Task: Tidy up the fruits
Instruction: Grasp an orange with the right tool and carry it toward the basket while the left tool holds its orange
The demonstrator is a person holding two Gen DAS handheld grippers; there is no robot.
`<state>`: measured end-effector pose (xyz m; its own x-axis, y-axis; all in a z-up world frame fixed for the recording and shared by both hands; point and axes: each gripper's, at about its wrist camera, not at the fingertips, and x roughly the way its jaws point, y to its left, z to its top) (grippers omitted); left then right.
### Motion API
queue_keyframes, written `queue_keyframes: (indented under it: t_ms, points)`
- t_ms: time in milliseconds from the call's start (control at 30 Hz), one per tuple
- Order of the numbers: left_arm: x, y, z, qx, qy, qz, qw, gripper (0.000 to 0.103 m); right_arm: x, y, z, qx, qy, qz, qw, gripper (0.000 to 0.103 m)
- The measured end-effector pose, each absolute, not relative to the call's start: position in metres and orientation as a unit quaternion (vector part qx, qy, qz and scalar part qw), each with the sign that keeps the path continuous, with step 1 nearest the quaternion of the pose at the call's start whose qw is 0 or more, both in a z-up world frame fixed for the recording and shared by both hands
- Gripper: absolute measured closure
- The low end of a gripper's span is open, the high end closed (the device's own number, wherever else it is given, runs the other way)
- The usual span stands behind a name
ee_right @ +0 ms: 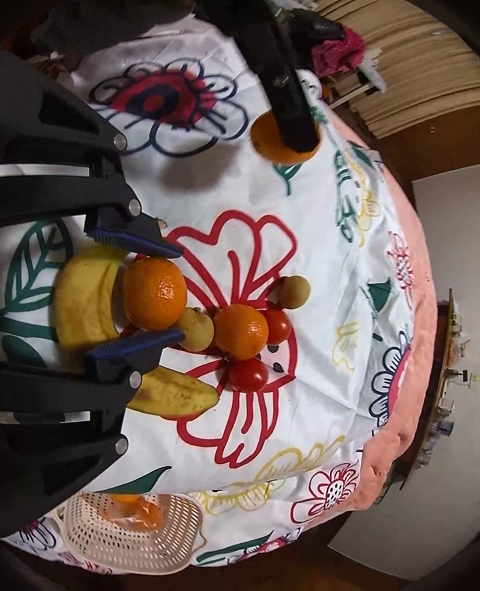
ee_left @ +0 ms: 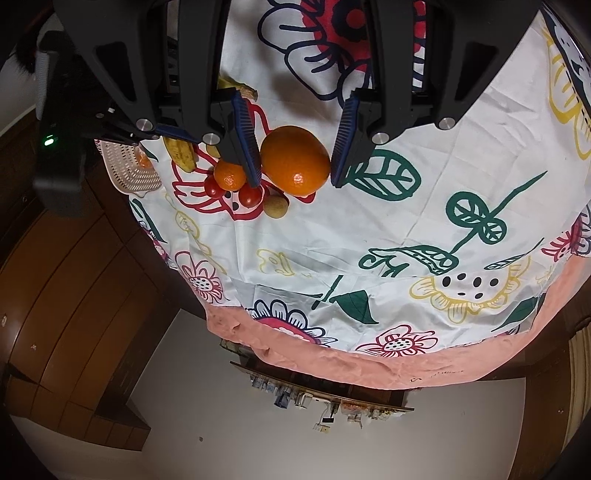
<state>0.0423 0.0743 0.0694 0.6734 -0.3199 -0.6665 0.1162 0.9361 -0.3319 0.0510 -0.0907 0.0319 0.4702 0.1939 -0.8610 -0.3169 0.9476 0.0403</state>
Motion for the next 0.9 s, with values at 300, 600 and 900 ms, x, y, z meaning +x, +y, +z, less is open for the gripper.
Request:
queue_keyframes:
  t_ms: [300,600,900]
  points:
    - [0.041,0.063,0.074,-0.124,0.387,-0.127,0.905,0.063,0.04,-0.122,0.064,0.006,0.458,0.158,0.875,0.063]
    - [0.039,0.044,0.078,-0.115,0.39,-0.143,0.902,0.063,0.029,-0.2,0.082,0.076,0.427,0.107,0.895,0.063]
    - [0.036,0.02,0.084,-0.093,0.391,-0.155,0.903,0.063,0.017,-0.299,0.057,0.144,0.427,0.013,0.892,0.063]
